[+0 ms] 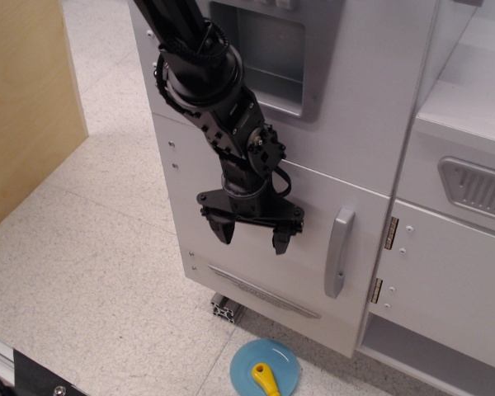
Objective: Close low fridge
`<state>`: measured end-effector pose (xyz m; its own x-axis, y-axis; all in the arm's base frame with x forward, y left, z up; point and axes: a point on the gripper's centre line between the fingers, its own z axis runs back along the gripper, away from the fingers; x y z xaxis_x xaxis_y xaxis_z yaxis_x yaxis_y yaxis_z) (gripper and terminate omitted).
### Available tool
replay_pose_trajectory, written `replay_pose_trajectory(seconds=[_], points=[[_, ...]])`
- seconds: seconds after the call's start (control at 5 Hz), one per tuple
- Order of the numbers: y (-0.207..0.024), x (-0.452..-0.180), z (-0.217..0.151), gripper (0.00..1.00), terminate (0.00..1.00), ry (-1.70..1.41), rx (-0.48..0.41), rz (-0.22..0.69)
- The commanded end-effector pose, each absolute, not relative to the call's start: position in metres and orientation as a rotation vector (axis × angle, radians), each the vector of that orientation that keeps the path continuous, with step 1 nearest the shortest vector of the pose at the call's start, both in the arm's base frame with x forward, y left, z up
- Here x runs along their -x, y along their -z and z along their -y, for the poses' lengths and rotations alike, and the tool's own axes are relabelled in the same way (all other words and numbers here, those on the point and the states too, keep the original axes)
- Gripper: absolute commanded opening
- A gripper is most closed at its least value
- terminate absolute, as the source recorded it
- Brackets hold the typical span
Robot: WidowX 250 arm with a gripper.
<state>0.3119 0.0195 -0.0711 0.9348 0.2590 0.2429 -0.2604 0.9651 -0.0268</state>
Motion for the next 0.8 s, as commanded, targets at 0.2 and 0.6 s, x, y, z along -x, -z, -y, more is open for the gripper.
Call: replay_pose_trajectory(seconds=[0.2,0.6], points=[[0.023,-0.281,-0.036,1.0,0.0,-0.237,-0.005,0.229],[0.023,-0.281,-0.036,1.0,1.0,-0.237,-0.005,0.229]])
